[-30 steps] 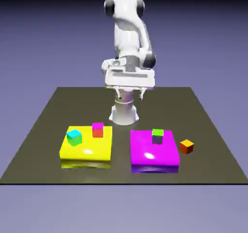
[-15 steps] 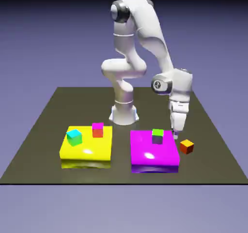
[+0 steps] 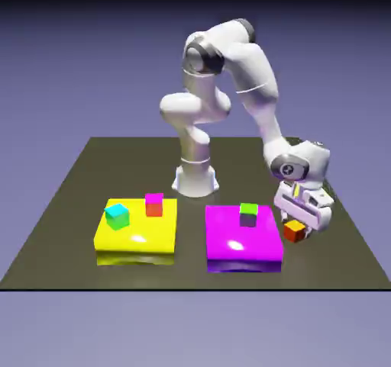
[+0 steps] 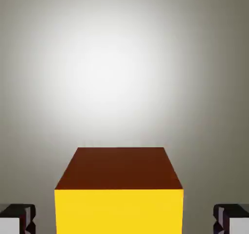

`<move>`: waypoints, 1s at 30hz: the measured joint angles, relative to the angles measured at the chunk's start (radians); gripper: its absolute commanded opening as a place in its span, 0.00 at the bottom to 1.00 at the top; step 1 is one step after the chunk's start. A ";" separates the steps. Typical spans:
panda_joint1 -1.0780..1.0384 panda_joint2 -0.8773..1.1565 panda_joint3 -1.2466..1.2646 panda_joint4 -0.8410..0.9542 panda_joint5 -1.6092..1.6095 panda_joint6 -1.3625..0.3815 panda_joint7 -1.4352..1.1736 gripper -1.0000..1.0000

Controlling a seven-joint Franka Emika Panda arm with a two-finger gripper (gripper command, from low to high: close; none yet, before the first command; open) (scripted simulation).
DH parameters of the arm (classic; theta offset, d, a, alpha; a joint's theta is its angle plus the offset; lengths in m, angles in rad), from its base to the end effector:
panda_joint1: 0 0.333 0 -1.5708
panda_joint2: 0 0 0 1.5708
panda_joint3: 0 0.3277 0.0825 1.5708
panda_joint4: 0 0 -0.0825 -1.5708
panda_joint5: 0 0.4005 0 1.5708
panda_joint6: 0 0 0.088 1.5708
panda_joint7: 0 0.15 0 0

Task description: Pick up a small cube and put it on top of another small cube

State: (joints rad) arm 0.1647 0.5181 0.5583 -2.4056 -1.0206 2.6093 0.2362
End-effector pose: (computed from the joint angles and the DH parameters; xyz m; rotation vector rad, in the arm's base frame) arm 0.3179 0.3368 0.0735 2.2806 1.8869 -0.0255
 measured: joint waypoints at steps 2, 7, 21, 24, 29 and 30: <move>-0.020 -0.032 0.030 -0.011 0.044 -0.011 -0.031 0.00; -0.117 -0.192 0.180 -0.066 0.262 -0.064 -0.184 0.00; 0.026 -0.271 -0.230 0.033 0.628 -0.030 -0.035 0.00; 0.013 -0.310 -0.339 0.036 0.664 -0.082 0.000 0.00; -0.009 -0.376 -0.520 0.041 0.723 -0.170 0.058 0.00; -0.015 -0.389 -0.556 0.042 0.735 -0.188 0.070 0.00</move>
State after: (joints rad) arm 0.1496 0.1291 0.0022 -2.3639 -0.2853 2.4213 0.3058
